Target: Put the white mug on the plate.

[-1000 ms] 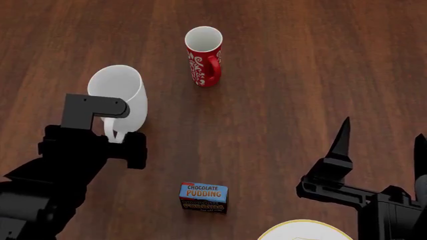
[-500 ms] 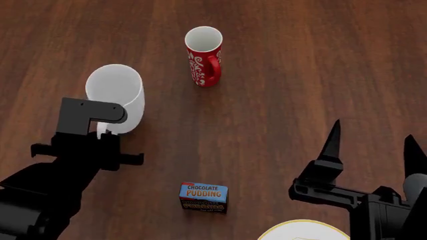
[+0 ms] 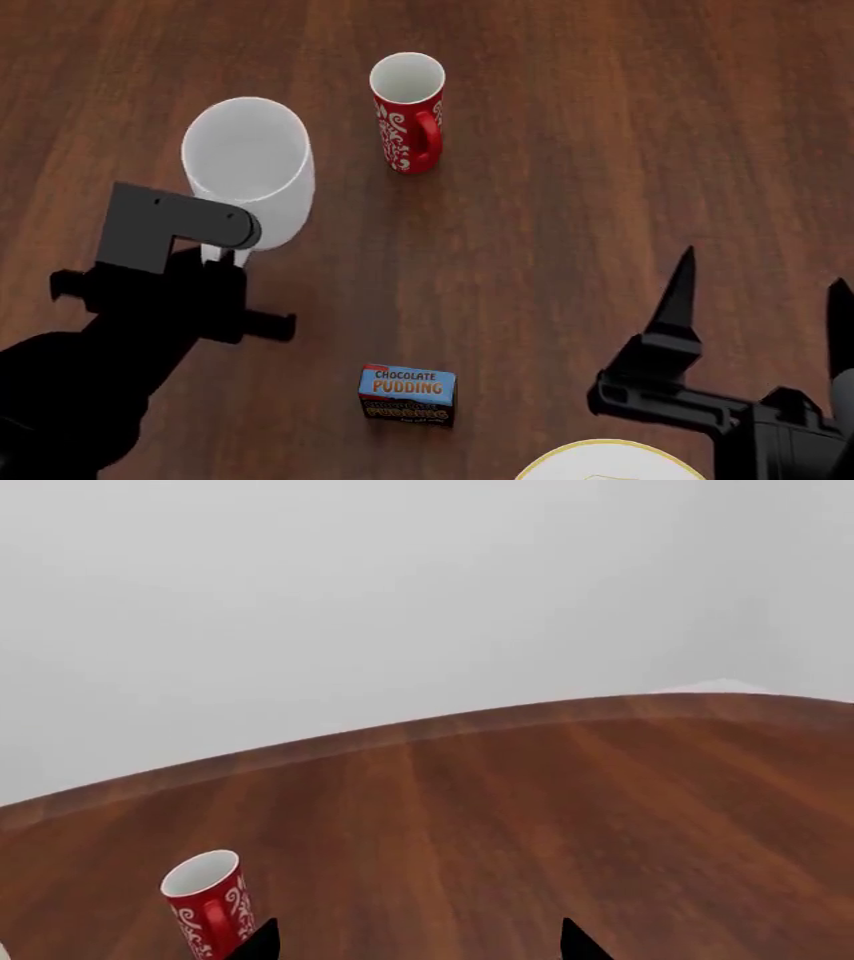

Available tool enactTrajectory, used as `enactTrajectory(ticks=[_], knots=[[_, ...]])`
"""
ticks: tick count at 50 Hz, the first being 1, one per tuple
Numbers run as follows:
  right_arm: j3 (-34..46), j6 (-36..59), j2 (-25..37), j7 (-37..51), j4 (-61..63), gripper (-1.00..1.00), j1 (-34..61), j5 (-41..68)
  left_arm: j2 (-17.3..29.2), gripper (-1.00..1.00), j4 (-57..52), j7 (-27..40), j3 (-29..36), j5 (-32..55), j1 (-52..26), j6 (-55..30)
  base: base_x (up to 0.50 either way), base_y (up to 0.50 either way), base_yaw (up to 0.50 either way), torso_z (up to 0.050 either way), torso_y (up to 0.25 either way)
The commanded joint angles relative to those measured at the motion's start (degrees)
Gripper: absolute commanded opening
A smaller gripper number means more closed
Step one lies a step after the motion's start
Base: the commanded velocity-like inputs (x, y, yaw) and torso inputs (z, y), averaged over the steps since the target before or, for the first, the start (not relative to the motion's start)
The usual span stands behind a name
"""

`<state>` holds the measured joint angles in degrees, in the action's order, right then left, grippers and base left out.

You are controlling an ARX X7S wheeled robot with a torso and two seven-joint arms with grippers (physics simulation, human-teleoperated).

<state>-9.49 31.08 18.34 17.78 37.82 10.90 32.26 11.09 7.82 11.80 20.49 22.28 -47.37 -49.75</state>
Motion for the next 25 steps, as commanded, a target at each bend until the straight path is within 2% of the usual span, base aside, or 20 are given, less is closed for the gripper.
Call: enactTrajectory(ticks=[1,11,18,25], knots=[[-1.0,-0.1,0.4,0.5,1.7,1.00,-1.6,0.8,2.0,-1.00,-19.6,2.3,0.8,4.4,2.1,-11.8,0.00,0.00,0.00,0.000,0.000],[-4.8,1.1,1.8,2.6,5.8,1.00,-4.3,2.4,1.4,-1.00,-35.1,4.2,-0.2,11.1,3.0,-23.3,0.00,0.00,0.00,0.000,0.000],[-14.7,2.6,3.8,5.8,11.7,1.00,-12.2,4.8,0.7,-1.00,-39.8,4.3,0.5,14.0,3.7,-26.6,0.00,0.00,0.00,0.000,0.000],[-25.6,4.6,4.3,8.7,17.1,1.00,-19.5,10.2,0.9,-1.00,-40.6,4.5,2.6,13.9,4.5,-26.0,0.00,0.00,0.00,0.000,0.000]])
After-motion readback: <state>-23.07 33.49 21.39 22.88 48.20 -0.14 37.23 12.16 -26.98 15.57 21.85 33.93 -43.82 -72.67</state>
